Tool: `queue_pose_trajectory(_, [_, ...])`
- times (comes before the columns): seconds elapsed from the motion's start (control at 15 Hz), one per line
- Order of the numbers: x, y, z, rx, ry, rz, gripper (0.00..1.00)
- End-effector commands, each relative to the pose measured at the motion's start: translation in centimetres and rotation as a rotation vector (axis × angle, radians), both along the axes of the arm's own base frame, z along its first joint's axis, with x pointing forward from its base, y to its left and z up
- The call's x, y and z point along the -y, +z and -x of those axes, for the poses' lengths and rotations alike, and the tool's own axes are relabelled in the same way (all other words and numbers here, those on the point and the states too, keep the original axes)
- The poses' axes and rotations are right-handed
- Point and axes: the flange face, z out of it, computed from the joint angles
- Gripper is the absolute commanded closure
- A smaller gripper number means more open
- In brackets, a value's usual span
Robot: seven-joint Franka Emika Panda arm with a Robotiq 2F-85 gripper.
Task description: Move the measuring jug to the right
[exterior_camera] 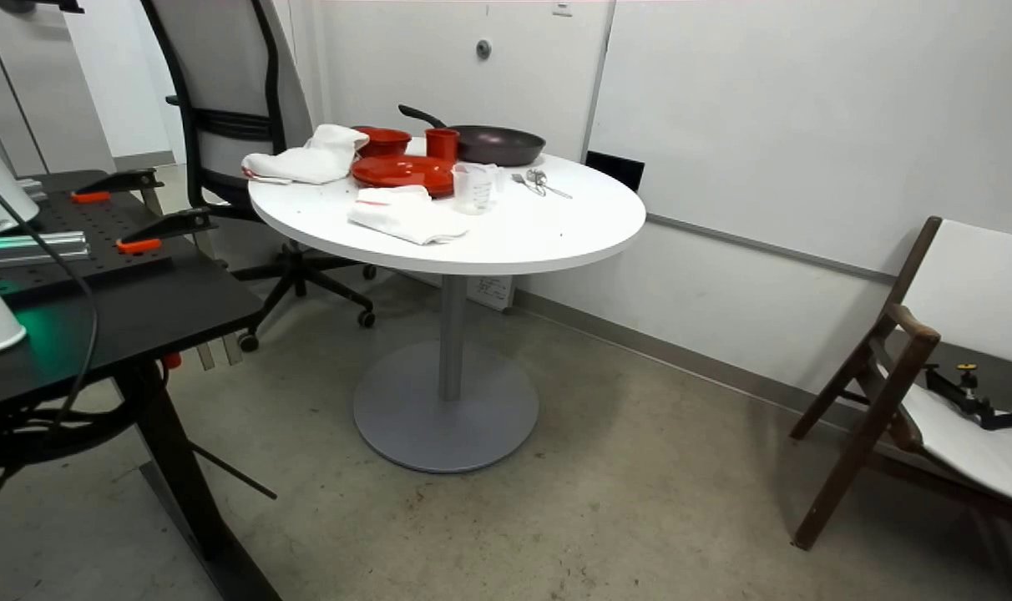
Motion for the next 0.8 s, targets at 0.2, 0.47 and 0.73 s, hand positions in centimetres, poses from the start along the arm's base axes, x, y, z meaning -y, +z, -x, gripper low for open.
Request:
queue_pose_trajectory(0.2, [0.05, 0.14, 1.25, 0.004, -0.003, 0.001, 0.00])
queue_pose_trajectory(0.47, [0.13, 0.08, 1.25, 0.005, -0.005, 0.001, 0.00])
queue_pose_trajectory(0.73, [0.11, 0.08, 1.25, 0.005, -0.004, 0.001, 0.00])
